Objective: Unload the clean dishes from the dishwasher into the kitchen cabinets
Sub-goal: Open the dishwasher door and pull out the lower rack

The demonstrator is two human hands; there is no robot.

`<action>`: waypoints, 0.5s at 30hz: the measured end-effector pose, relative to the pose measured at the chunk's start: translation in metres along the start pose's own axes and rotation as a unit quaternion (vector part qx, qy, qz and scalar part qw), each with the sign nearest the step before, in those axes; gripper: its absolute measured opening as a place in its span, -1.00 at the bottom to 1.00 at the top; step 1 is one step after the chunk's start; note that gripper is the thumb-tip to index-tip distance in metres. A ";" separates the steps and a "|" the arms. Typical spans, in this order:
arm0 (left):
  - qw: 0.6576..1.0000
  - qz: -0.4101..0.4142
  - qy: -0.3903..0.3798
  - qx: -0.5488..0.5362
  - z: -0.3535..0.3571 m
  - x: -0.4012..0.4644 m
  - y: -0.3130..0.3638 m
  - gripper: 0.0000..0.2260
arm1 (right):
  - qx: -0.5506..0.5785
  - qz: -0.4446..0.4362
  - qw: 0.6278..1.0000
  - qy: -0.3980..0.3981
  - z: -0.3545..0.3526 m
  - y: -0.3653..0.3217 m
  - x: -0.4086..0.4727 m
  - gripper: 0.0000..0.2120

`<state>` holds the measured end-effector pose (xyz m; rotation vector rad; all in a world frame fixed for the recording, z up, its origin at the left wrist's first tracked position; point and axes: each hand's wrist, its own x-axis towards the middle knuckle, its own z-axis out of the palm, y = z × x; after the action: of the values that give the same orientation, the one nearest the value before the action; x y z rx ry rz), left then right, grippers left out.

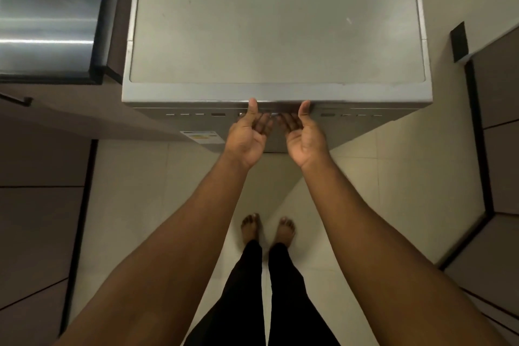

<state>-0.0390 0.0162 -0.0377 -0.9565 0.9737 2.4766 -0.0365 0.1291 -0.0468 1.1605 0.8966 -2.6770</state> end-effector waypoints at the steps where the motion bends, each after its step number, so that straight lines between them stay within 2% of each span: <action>1: 1.000 0.004 -0.002 -0.009 0.000 0.001 -0.002 -0.81 | -0.004 -0.006 1.000 -0.001 -0.001 0.001 0.000 -0.70; 3: 1.000 0.017 0.008 -0.013 -0.001 0.005 -0.005 -0.80 | -0.001 -0.013 1.000 -0.005 -0.002 0.005 0.003 -0.88; 6: 0.998 0.042 0.036 0.018 -0.003 0.009 -0.009 -0.87 | -0.006 -0.033 0.999 0.008 0.003 0.007 0.001 -0.90; 7: 0.998 0.047 0.040 0.031 -0.003 0.010 -0.010 -0.86 | -0.014 -0.041 0.999 0.014 0.003 0.008 0.001 -0.88; 10: 0.996 0.058 0.045 0.056 -0.004 0.014 -0.012 -0.85 | -0.048 -0.062 0.997 0.016 0.006 0.010 0.001 -0.64; 15: 0.993 0.070 0.074 0.064 0.000 0.013 -0.014 -0.86 | -0.061 -0.070 0.996 0.017 0.009 0.011 -0.002 -0.54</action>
<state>-0.0412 0.0271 -0.0533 -1.0752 1.2722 2.4474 -0.0375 0.1151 -0.0454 1.1595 1.1716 -2.6716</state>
